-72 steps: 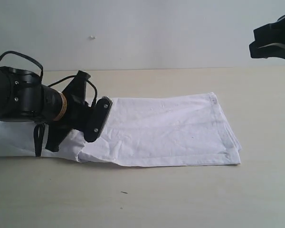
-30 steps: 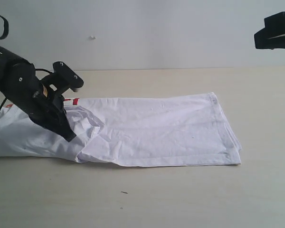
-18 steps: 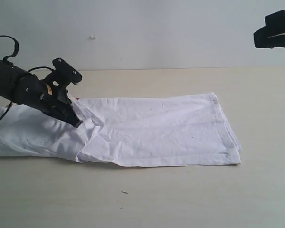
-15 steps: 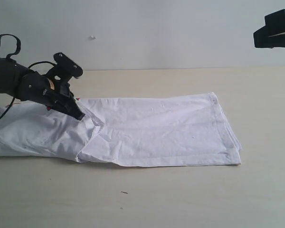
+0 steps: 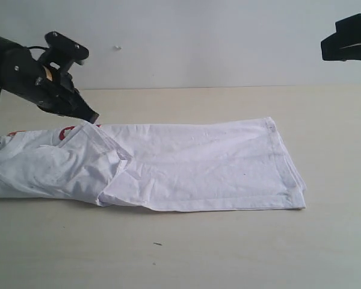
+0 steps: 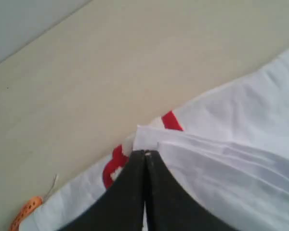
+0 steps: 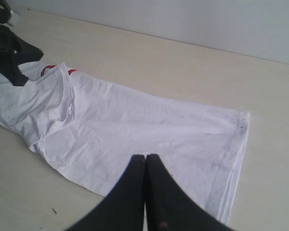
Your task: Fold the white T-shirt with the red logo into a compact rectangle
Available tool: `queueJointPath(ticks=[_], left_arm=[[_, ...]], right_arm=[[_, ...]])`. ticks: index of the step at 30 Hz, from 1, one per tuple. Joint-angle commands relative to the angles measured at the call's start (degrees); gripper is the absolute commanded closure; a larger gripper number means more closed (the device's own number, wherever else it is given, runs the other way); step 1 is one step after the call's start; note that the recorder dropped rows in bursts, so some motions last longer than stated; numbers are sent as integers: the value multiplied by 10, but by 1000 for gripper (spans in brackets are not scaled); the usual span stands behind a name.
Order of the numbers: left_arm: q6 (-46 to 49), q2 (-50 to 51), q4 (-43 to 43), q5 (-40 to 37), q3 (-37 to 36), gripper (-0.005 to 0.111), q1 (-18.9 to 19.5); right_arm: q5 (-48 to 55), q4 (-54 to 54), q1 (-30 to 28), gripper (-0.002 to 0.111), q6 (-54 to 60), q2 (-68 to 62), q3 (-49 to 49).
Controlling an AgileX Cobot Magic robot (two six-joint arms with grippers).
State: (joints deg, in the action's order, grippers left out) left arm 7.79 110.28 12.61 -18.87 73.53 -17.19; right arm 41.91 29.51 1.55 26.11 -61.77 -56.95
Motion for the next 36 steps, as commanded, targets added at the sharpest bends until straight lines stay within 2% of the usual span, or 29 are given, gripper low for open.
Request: queueJointPath(ticks=[1,5,9,12,22,29,36], left_arm=[[53,-80,-73,-49,-54,107,-13],[94,-133,-160,-54,-112,107,-18],[225,-138,-296,-76,-166,107,-46],[257,-120,-349,-37,-191,107,-67],[255,-37,-358,86,-191,107,-81],[321,36,-360,79,-125,107,-136],[321,70,-368,71,-74,107,-141]], right_arm=[[-2,3,-2,108,8,7,0],[-4,3,-2,108,8,28,0],[-20,3,-2,108,8,57,0],[-22,3,-2,108,8,76,0],[-2,4,-2,108,8,102,0],[-2,4,-2,108,8,104,0],[1,4,-2,108,8,105,0]])
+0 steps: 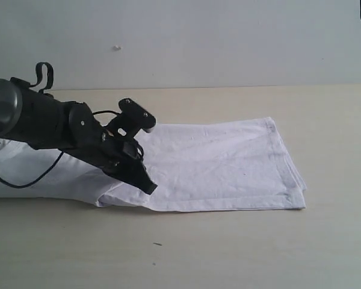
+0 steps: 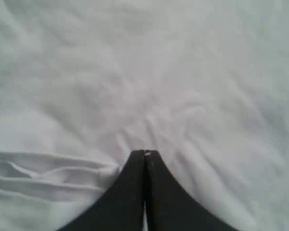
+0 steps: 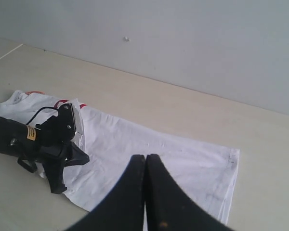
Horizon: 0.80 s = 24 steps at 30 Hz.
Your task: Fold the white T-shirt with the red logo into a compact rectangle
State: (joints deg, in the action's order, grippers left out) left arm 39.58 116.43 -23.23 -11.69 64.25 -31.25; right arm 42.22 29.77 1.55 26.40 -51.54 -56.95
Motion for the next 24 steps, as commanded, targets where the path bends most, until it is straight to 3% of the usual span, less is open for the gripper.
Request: queueJointPath(ticks=[1,6,10,12,18,19,21,24], left_arm=[[3,6,-10,2,19,107,0],[3,-35,1,-9,19,107,5],[3,-93,2,-51,19,107,32],[-21,-142,3,-100,19,107,75],[-101,-226,1,-130,-19,107,196],[-113,-243,1,-130,-45,106,239],[-134,-247,1,-130,-78,94,299],[-231,-231,-2,-134,-94,51,370]], right_arm=[[-3,2,-2,108,5,2,0],[-1,2,-2,108,5,2,0],[0,2,-2,108,5,2,0],[1,2,-2,108,5,2,0],[13,2,-2,108,5,2,0],[13,2,-2,108,5,2,0],[14,2,-2,108,5,2,0],[25,2,-2,108,5,2,0]])
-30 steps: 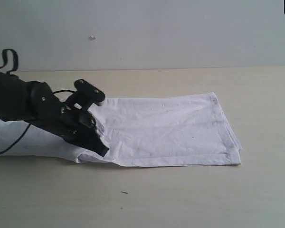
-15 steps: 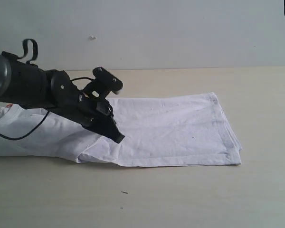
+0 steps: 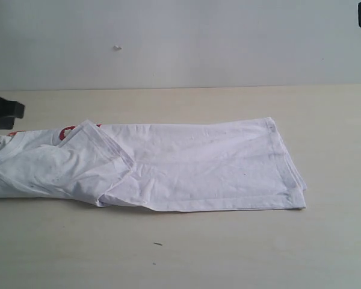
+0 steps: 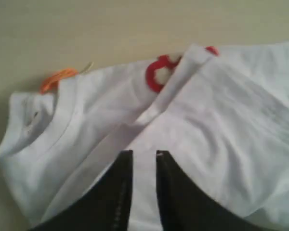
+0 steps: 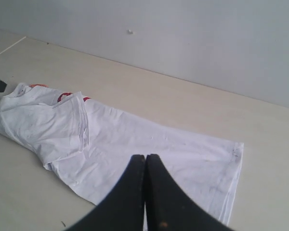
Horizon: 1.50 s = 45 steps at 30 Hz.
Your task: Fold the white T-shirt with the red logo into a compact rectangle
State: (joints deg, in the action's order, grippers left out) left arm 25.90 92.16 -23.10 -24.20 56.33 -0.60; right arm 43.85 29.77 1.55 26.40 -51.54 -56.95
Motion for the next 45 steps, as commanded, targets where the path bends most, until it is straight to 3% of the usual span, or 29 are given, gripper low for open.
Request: queueJointPath(ticks=[1,10,17,23,30,35,37,43,45], left_arm=[[-96,25,-3,-20,-10,46,76],[-103,171,-14,-37,78,46,160],[-99,253,-18,-56,134,46,161],[-97,274,-18,-71,139,46,161],[2,286,-122,-98,139,46,161],[13,316,-140,-102,139,46,161],[13,322,-140,-102,139,51,161],[27,323,-138,-159,165,107,161],[31,322,-145,-194,180,107,158]], right_arm=[[9,2,-2,108,5,2,0],[14,32,-2,108,22,19,0],[16,36,-2,108,27,48,0],[16,38,-2,108,27,48,0],[18,41,-2,108,27,48,0],[18,41,-2,108,27,48,0],[18,41,-2,108,27,48,0],[19,41,-2,108,29,48,0],[19,41,-2,108,29,48,0]])
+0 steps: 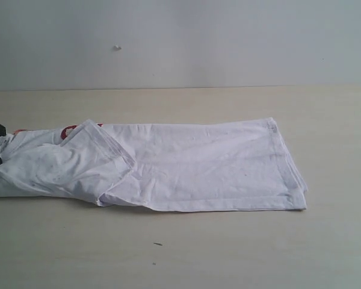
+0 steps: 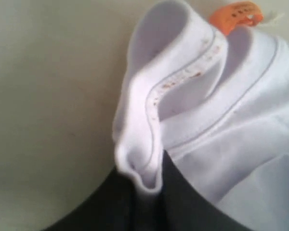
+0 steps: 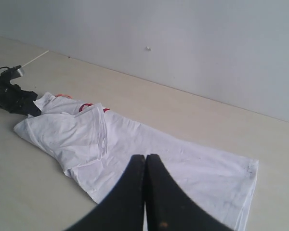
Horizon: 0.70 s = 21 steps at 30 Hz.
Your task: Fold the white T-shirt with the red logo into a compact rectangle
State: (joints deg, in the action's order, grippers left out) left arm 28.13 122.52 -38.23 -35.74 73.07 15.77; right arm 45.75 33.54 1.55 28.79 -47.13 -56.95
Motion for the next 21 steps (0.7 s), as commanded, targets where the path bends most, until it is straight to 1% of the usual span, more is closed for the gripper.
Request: queueJointPath(ticks=[1,5,9,11,16,21], left_arm=[[10,17,-1,-91,20,107,-6],[15,-10,-19,-133,45,107,-27],[11,-58,-40,-143,72,107,-63],[-7,-77,-40,-145,90,107,-86],[-50,-106,-40,-163,142,107,-160],[-86,-111,-41,-159,178,107,-234]], right_arm=[[0,4,-2,108,5,4,0],[1,4,-2,108,5,4,0],[7,4,-2,108,5,4,0],[8,4,-2,108,5,4,0],[10,4,-2,108,5,5,0],[10,4,-2,108,5,5,0]])
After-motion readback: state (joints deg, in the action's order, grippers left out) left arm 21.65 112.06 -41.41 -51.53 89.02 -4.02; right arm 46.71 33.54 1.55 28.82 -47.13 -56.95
